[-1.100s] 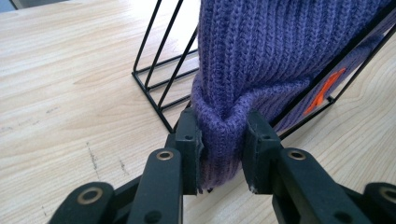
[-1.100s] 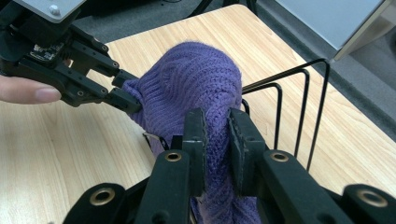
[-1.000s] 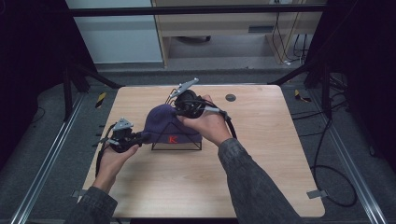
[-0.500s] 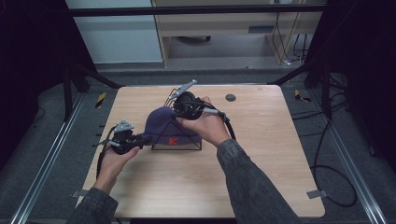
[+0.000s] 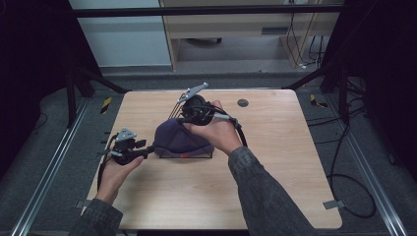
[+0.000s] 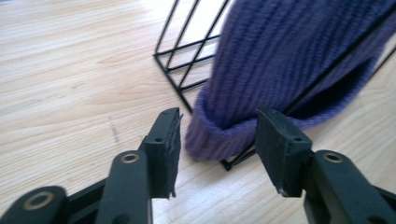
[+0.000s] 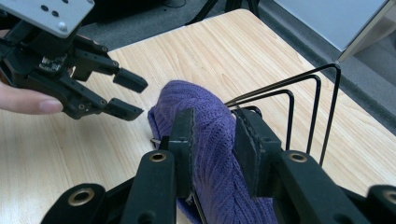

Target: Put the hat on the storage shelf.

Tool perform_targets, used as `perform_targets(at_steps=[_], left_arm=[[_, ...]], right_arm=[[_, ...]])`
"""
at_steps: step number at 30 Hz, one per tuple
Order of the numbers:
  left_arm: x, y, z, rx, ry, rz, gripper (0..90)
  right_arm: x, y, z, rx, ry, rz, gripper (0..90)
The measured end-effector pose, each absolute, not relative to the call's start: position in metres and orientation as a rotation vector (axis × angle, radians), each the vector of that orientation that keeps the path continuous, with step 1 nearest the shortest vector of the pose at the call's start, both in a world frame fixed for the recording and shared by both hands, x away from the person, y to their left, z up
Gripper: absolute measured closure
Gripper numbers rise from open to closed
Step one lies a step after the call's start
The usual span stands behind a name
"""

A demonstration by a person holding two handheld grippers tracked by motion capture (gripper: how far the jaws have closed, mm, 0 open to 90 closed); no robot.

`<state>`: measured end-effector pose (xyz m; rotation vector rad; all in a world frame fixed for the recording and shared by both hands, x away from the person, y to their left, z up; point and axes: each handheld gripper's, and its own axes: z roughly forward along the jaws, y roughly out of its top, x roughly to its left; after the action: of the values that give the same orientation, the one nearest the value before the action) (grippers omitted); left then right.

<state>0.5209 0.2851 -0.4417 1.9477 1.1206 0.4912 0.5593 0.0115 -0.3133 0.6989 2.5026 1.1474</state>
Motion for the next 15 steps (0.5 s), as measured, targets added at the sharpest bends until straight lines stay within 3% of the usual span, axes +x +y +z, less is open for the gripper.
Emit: perform_targets(at_steps=[15], left_arm=[[0.528, 0.312, -0.457, 1.966, 1.325, 0.568, 16.9]], right_arm=[[0.554, 0.008, -0.308, 0.704, 2.491, 1.153, 62.3]])
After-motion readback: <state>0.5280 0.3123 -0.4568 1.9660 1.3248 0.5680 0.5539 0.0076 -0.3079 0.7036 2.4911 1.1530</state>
